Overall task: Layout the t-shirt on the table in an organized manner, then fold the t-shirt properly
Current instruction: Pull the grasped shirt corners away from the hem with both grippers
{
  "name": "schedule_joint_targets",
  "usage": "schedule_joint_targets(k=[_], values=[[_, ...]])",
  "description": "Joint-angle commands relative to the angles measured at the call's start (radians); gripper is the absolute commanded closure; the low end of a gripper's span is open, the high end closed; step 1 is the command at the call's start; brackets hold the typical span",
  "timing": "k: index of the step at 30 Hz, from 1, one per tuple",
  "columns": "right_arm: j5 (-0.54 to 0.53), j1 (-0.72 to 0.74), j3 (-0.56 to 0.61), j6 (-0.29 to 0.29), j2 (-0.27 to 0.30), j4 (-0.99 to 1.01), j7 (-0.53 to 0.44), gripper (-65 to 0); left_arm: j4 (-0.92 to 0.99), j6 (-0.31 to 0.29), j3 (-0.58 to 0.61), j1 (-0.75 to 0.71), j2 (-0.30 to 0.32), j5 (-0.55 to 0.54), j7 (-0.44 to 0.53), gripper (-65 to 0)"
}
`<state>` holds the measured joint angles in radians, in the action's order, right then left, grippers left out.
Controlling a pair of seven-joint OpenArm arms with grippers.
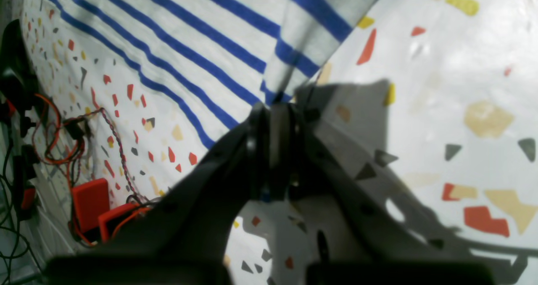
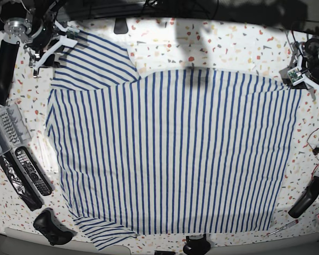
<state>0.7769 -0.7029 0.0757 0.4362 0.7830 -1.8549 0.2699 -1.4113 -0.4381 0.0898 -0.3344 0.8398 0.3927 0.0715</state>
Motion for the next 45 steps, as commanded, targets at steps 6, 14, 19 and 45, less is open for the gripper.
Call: schedule_joint_targets(k=[6,14,19,45], values=[[0.009,0.081,0.115,-0.011,0.014,0.034,0.016,-30.6,-0.006,0.000,-0.006,0.005,0.020,0.000,-0.003,0.0],[0.005,0.150,0.214,0.054,0.006,0.034,0.013,-30.6,-0.006,0.000,-0.007,0.005,0.020,0.000,-0.003,0.0],[-0.033,0.201,0.245,0.089,-0.005,0.034,0.010,-30.6,-0.006,0.000,-0.006,0.005,0.020,0.000,-0.003,0.0],[-0.204,0.180,0.243,0.127,0.085,0.040,0.290,0.0,-0.042,-0.001,-0.008,-0.054,0.079,-0.005,-0.055,0.0]])
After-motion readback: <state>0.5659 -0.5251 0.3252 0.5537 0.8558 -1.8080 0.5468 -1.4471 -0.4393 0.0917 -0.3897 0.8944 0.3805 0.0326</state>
